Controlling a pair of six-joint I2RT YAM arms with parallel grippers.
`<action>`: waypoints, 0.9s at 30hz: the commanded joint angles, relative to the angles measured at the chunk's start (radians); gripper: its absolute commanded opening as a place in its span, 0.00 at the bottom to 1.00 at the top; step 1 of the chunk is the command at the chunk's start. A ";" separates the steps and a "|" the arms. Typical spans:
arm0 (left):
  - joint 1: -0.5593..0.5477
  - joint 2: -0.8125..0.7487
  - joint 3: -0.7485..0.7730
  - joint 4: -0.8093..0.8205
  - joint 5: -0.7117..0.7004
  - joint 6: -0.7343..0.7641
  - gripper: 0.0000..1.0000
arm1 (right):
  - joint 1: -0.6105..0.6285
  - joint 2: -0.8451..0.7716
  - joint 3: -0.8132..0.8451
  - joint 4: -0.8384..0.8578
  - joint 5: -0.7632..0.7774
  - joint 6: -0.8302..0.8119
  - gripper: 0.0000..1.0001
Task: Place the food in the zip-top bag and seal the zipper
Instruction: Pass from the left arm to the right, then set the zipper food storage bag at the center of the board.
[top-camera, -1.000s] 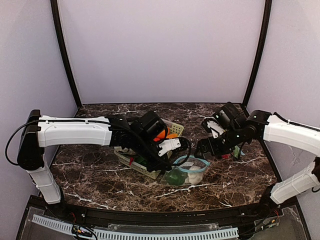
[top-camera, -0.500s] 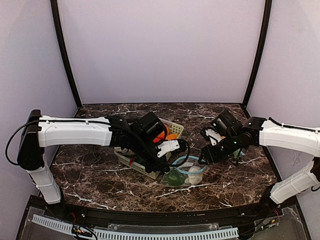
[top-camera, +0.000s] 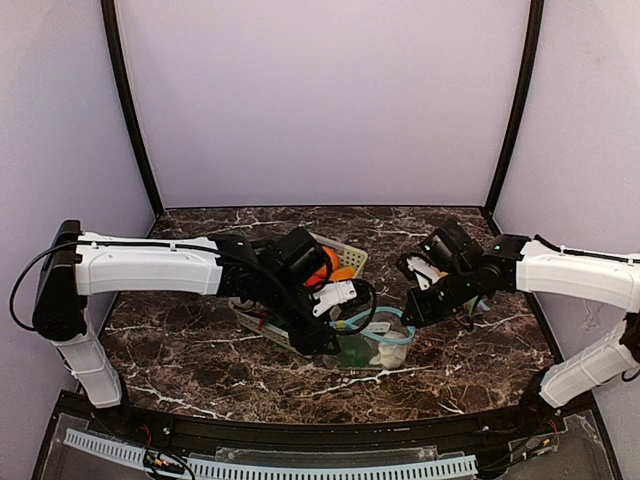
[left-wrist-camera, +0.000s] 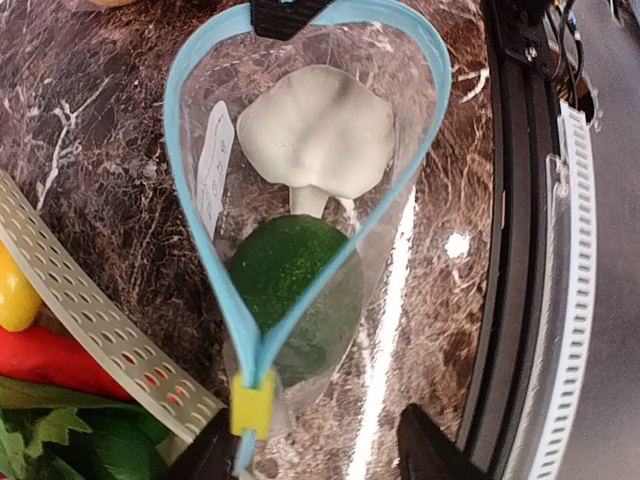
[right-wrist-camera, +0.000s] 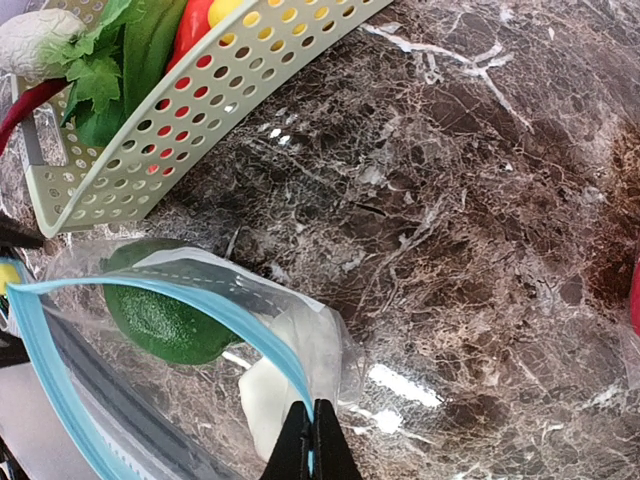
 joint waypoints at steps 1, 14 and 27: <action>0.006 -0.113 -0.041 0.031 -0.035 -0.033 0.68 | -0.003 -0.012 -0.013 0.017 -0.010 -0.013 0.00; 0.246 -0.250 -0.058 -0.160 -0.100 0.074 0.99 | -0.003 -0.032 -0.012 0.017 0.008 -0.027 0.00; 0.341 -0.087 -0.056 -0.152 -0.211 0.133 0.99 | -0.003 -0.071 -0.025 0.017 0.006 -0.026 0.00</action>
